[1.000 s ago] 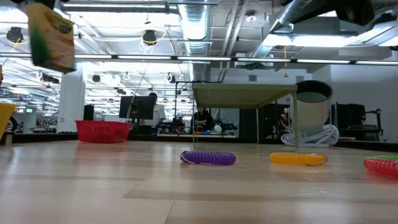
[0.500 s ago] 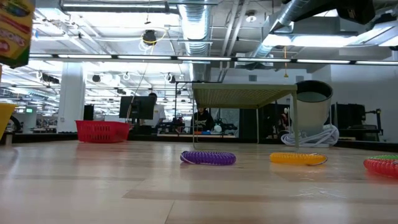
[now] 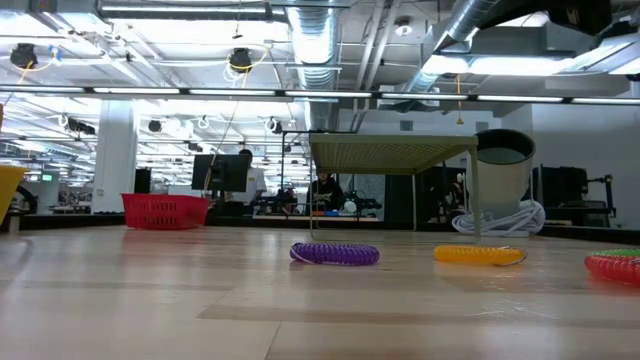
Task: Pick & Place Office Desk Supplies
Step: Put the crayon box into the yellow bin
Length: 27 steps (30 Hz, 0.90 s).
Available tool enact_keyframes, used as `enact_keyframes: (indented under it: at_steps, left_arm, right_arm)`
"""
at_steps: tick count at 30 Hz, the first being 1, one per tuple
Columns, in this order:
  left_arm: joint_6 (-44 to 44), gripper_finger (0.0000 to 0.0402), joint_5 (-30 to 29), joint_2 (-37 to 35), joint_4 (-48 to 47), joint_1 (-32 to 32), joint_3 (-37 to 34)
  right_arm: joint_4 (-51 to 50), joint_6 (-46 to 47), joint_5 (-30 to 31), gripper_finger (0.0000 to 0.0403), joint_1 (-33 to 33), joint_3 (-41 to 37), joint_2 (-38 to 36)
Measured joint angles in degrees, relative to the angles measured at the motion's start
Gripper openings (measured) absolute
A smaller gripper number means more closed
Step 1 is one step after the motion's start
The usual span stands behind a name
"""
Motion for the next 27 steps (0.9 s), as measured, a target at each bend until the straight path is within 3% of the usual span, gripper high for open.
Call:
enact_keyframes:
  at_steps: [7, 16, 27]
  left_arm:
    - [-4.7, 0.0000, -0.4, 1.8, -0.1, -3.9, -2.1]
    - [-5.5, 0.0000, -1.7, 1.9, 0.4, -4.5, -6.9]
    - [-4.6, 0.0000, -2.2, 3.4, 10.1, -4.5, -11.6]
  right_arm:
    - [0.5, -0.2, -0.4, 0.0146, 0.3, 0.0, 0.0]
    - [0.6, -0.2, -0.4, 0.0146, 0.7, 0.0, 0.0]
    - [0.7, 0.3, -0.5, 0.0146, 0.7, 0.0, 0.0]
